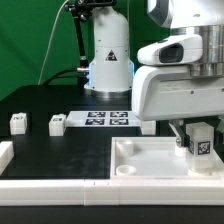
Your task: Assemble one leg
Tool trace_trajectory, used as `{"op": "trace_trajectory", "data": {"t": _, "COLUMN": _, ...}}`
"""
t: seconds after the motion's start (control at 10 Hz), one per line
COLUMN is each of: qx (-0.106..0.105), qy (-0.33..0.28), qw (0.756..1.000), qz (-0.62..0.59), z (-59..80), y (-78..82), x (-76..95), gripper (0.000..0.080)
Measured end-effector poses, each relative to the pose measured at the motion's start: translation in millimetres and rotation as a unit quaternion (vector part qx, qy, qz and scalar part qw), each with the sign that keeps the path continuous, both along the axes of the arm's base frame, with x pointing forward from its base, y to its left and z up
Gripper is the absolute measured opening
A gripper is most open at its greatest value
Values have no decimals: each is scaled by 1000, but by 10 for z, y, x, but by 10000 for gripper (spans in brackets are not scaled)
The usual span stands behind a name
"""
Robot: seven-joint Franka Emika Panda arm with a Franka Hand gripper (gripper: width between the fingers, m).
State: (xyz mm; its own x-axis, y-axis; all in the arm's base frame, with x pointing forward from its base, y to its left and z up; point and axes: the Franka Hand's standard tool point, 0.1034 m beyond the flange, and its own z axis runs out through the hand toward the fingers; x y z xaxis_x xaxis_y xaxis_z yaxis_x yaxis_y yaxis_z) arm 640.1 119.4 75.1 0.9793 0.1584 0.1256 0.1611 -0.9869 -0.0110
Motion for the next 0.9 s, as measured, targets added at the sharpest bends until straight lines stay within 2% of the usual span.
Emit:
{"op": "trace_trajectory", "data": {"t": 0.1, "qx": 0, "qy": 0, "qw": 1000, "qz": 1, "z": 0, "y": -1, "x": 0, "gripper": 290}}
{"op": "trace_trajectory", "data": {"t": 0.2, "qx": 0, "qy": 0, "qw": 1000, "qz": 0, "z": 0, "y": -1, "x": 0, "gripper": 290}}
{"op": "trace_trajectory", "data": {"t": 0.5, "qx": 19, "qy": 5, "qw": 985, "qz": -174, "z": -5, "y": 2, "x": -29, "gripper": 290}}
{"op": "trace_trajectory", "data": {"t": 0.7, "qx": 30, "qy": 6, "qw": 947, "qz": -320, "z": -12, "y": -8, "x": -47, "gripper": 290}}
{"op": "trace_trajectory", "data": {"t": 0.9, "qx": 51, "qy": 12, "qw": 908, "qz": -416, "z": -18, "y": -38, "x": -45, "gripper": 291}}
